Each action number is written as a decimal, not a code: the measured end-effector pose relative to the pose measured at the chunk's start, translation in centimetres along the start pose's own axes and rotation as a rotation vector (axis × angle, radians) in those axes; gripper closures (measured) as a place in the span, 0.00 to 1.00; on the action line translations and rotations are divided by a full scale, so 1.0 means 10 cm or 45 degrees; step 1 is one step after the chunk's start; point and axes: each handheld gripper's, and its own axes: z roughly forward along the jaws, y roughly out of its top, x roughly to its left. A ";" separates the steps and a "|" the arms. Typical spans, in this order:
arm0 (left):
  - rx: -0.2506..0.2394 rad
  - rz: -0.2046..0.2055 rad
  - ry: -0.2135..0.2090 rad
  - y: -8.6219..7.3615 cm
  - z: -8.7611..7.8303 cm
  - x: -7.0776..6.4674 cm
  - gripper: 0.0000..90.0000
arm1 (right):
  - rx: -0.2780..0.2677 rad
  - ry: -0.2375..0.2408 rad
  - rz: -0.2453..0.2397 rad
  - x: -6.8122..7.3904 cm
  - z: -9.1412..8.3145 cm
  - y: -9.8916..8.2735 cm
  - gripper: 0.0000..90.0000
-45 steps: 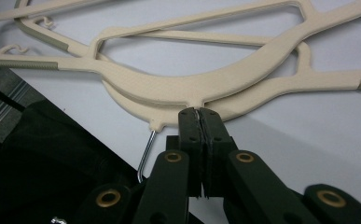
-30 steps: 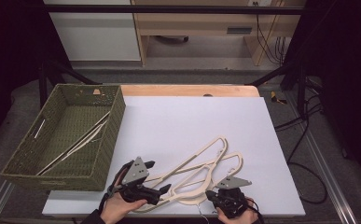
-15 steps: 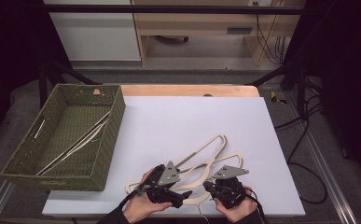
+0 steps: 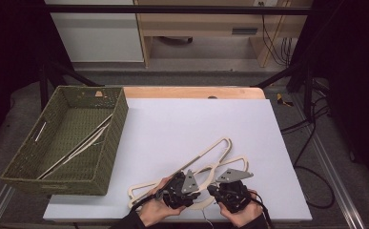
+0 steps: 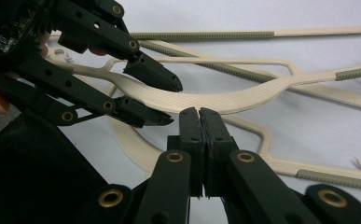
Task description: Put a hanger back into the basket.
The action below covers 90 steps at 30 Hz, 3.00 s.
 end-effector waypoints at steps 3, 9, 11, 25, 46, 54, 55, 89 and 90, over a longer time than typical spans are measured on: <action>-0.002 0.017 0.014 0.00 0.00 -0.02 0.78 | 0.002 0.000 0.001 0.00 0.00 0.00 0.99; -0.001 0.069 0.038 0.02 -0.06 -0.04 0.81 | -0.054 0.038 -0.009 -0.04 -0.04 0.00 0.96; -0.017 0.072 0.036 0.02 -0.08 -0.04 0.82 | -0.103 0.062 0.029 -0.06 -0.10 0.02 0.90; -0.116 -0.026 0.075 0.03 -0.44 0.14 0.87 | -0.508 -0.053 0.159 -0.67 -0.55 -0.13 0.43; -0.207 -0.251 0.223 -0.14 -0.79 0.63 0.95 | -0.514 -0.064 0.130 -0.89 -0.36 -0.28 0.18; -0.267 -0.286 0.259 -0.16 -1.02 0.69 0.95 | -0.513 -0.066 0.114 -0.89 -0.37 -0.30 0.15; -0.280 -0.288 0.258 -0.16 -1.06 0.69 0.95 | -0.519 -0.071 0.110 -0.90 -0.37 -0.30 0.15; -0.470 -0.162 0.294 0.32 -2.48 1.04 0.95 | -0.583 -0.069 0.088 -0.92 -0.49 -0.29 0.09; -0.460 -0.156 0.307 0.31 -2.53 1.08 0.95 | -0.579 -0.067 0.088 -0.92 -0.50 -0.30 0.09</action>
